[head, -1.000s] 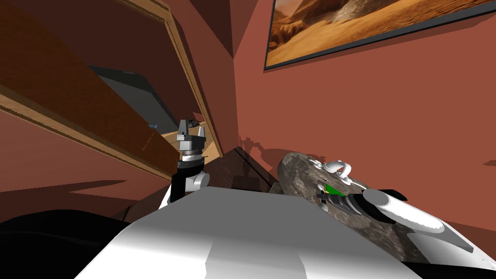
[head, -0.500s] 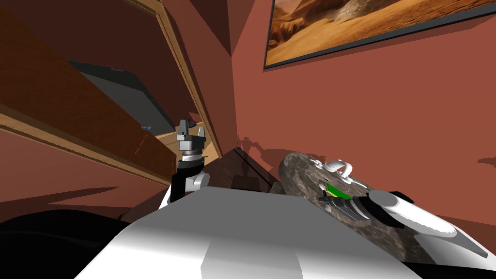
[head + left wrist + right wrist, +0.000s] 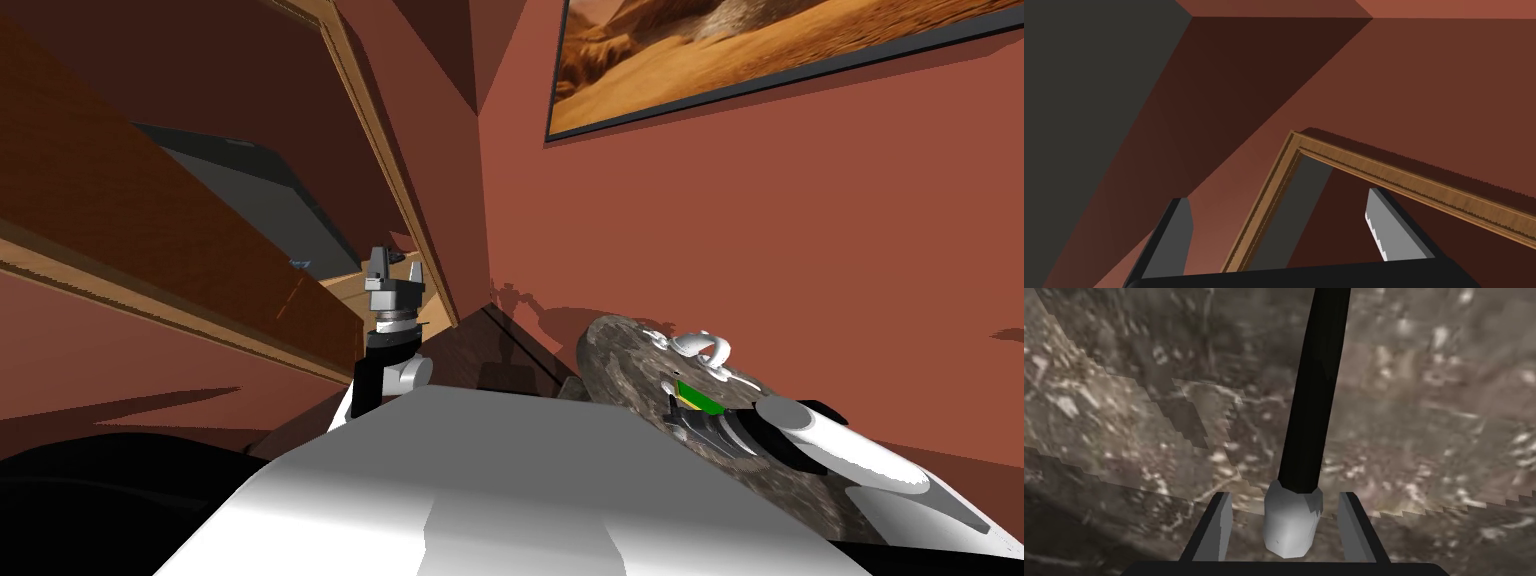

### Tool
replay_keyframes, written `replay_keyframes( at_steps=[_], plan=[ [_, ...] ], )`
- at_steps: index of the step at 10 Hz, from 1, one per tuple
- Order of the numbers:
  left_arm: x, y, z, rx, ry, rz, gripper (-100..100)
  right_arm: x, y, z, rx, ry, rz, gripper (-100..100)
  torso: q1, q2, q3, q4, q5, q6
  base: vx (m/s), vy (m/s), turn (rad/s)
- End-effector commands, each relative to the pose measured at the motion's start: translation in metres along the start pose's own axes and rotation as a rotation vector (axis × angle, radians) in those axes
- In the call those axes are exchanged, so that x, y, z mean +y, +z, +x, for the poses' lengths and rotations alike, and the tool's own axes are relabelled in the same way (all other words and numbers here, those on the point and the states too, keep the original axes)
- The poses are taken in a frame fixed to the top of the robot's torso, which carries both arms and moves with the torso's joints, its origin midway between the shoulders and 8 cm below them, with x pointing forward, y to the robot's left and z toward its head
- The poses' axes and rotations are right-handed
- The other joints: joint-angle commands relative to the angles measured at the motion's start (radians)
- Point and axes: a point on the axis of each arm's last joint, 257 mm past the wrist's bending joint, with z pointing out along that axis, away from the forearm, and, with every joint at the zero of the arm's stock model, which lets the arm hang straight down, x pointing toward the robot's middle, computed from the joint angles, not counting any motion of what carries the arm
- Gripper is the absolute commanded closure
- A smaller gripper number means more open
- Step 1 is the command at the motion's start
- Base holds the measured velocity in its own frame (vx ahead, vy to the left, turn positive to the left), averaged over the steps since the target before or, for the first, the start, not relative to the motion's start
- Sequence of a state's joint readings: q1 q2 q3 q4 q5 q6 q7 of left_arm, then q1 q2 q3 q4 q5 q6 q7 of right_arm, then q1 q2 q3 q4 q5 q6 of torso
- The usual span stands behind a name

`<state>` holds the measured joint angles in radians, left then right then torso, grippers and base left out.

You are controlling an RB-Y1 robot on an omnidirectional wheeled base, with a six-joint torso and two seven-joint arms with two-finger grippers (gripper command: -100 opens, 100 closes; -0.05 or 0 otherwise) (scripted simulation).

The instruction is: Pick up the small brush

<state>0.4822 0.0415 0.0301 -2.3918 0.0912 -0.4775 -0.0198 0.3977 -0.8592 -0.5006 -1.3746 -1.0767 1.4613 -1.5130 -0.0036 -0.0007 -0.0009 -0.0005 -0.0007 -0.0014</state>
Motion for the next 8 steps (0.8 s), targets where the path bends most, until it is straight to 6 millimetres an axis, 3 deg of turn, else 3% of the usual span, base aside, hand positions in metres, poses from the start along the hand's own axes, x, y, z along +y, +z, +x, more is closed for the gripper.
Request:
replay_keyframes(
  at_steps=[1, 4, 5, 6, 7, 8],
  plan=[
    [0.000, 0.000, 0.000, 0.000, 0.000, 0.000, 0, 0.000, 0.000, 0.000, 0.000, 0.000, 0.000, 100, 0.000, 0.000, 0.000, 0.000, 0.000, 0.000, 0.000, 0.000, 0.000],
    [0.000, 0.000, 0.000, 0.000, 0.000, 0.000, 0, 0.000, 0.000, 0.000, 0.000, 0.001, 0.000, 100, 0.000, 0.000, 0.000, 0.000, 0.000, 0.000, 0.000, 0.000, 0.000],
    [0.000, 0.000, 0.000, 0.000, 0.000, 0.000, 0, 0.000, 0.000, 0.000, 0.000, 0.001, 0.000, 0, 0.000, 0.000, 0.000, 0.000, 0.000, 0.000, 0.000, 0.000, 0.000],
    [0.000, 0.000, 0.000, 0.000, 0.000, 0.000, 0, -0.004, -0.013, 0.004, -0.003, 0.000, 0.001, 100, 0.000, 0.000, 0.000, 0.000, 0.000, 0.000, -0.026, -0.015, 0.007],
    [0.000, 0.000, 0.000, 0.000, 0.000, 0.000, 0, -0.002, -0.009, 0.003, 0.001, -0.002, 0.000, 100, -0.001, 0.001, 0.001, 0.000, 0.001, -0.001, -0.015, -0.014, 0.008],
    [0.000, 0.000, 0.000, 0.000, 0.000, 0.000, 0, -0.002, -0.010, 0.004, 0.000, -0.001, 0.001, 0, -0.001, 0.001, 0.001, 0.000, 0.000, 0.000, 0.000, 0.000, 0.000]
  ],
)
